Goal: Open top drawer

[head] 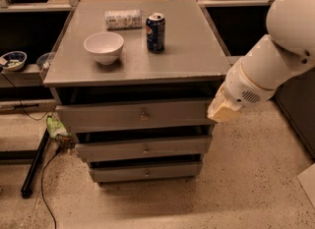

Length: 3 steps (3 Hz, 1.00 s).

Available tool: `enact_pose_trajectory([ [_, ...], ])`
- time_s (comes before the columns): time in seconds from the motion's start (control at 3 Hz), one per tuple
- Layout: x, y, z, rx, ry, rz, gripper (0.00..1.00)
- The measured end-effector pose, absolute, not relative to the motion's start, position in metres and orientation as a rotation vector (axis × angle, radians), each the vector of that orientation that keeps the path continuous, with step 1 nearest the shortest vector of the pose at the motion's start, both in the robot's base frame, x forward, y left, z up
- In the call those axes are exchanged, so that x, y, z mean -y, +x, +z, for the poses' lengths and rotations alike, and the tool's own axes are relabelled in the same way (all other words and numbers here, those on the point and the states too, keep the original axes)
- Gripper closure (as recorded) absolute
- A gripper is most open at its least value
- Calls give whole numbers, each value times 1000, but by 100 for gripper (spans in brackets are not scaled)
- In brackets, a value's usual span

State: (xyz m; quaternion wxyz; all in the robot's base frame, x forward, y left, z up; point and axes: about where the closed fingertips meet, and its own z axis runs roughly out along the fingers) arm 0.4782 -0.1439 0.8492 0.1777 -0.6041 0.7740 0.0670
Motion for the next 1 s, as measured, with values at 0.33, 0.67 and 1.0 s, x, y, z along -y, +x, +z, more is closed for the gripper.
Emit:
enact_pose_trajectory([
  [0.33, 128, 506, 837, -2143, -1682, 175, 100],
  [0.67, 115, 532, 827, -2103, -1671, 171, 100],
  [1.0, 105, 555, 821, -2079, -1671, 171, 100],
])
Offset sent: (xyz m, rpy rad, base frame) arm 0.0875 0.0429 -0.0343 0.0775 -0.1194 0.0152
